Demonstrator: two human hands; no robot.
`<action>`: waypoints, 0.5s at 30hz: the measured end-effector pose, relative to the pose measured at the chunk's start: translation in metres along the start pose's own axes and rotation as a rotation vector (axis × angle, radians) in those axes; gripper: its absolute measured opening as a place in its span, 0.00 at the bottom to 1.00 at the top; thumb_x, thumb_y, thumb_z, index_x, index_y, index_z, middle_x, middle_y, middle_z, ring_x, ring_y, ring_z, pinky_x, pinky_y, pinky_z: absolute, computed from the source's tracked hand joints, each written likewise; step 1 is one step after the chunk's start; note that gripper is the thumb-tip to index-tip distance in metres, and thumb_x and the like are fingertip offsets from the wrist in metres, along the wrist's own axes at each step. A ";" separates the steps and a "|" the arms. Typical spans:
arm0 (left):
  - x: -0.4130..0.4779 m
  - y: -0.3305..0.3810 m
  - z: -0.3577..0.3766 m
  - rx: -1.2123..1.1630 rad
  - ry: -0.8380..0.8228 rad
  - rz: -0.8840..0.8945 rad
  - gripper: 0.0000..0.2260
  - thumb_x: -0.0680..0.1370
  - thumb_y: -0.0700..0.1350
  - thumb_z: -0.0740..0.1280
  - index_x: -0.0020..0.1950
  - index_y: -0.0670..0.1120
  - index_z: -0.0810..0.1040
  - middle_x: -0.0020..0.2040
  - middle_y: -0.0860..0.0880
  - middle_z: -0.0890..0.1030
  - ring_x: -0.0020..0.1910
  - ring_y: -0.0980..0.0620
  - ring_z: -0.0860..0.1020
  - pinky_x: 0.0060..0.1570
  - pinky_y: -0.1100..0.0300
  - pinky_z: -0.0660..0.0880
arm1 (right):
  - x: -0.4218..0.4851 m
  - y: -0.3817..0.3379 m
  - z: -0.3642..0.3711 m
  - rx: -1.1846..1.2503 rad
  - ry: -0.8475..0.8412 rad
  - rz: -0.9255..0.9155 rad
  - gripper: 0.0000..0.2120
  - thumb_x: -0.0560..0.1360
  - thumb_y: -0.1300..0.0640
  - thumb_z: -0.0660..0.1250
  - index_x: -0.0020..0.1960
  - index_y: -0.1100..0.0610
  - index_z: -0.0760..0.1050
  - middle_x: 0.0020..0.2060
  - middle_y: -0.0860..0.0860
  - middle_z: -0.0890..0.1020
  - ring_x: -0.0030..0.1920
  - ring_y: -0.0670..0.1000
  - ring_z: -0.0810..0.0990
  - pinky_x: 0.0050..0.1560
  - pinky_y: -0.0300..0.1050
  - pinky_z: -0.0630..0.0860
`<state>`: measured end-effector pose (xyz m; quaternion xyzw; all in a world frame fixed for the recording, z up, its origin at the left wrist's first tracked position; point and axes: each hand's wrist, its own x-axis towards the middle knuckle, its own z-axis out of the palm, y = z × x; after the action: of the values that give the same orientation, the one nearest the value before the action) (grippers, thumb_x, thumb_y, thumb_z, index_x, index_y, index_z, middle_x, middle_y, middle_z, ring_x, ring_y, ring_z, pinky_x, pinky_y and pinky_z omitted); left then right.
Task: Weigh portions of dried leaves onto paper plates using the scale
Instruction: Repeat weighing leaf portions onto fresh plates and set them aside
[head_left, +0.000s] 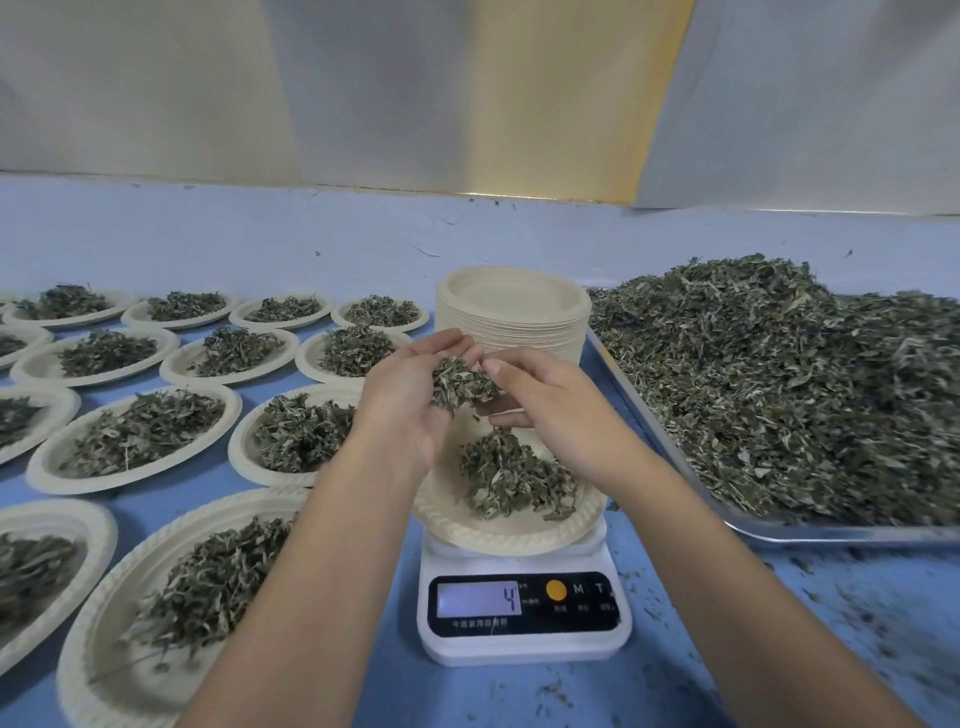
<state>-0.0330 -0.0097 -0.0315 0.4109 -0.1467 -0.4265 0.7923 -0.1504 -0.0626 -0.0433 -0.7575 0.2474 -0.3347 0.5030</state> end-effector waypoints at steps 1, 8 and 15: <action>0.000 -0.001 0.000 0.019 0.003 0.016 0.13 0.80 0.31 0.56 0.43 0.40 0.77 0.37 0.44 0.82 0.34 0.52 0.81 0.42 0.58 0.78 | 0.000 0.000 0.000 -0.002 0.011 -0.006 0.05 0.79 0.53 0.62 0.51 0.48 0.77 0.47 0.46 0.82 0.42 0.45 0.84 0.51 0.43 0.80; -0.010 -0.011 0.007 0.216 -0.025 0.102 0.12 0.80 0.33 0.56 0.48 0.43 0.79 0.44 0.45 0.82 0.45 0.49 0.80 0.39 0.60 0.77 | -0.003 -0.004 0.003 0.100 0.030 -0.037 0.08 0.75 0.56 0.69 0.55 0.54 0.80 0.49 0.52 0.83 0.48 0.46 0.83 0.46 0.39 0.81; -0.018 -0.015 0.016 0.209 -0.080 0.067 0.12 0.82 0.37 0.55 0.54 0.43 0.78 0.45 0.46 0.81 0.38 0.54 0.80 0.31 0.64 0.77 | -0.002 -0.004 -0.002 0.197 0.074 0.038 0.11 0.72 0.64 0.72 0.54 0.58 0.79 0.50 0.54 0.81 0.48 0.51 0.82 0.50 0.41 0.81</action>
<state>-0.0612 -0.0085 -0.0312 0.4687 -0.2355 -0.3982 0.7525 -0.1536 -0.0607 -0.0393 -0.6866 0.2461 -0.3756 0.5718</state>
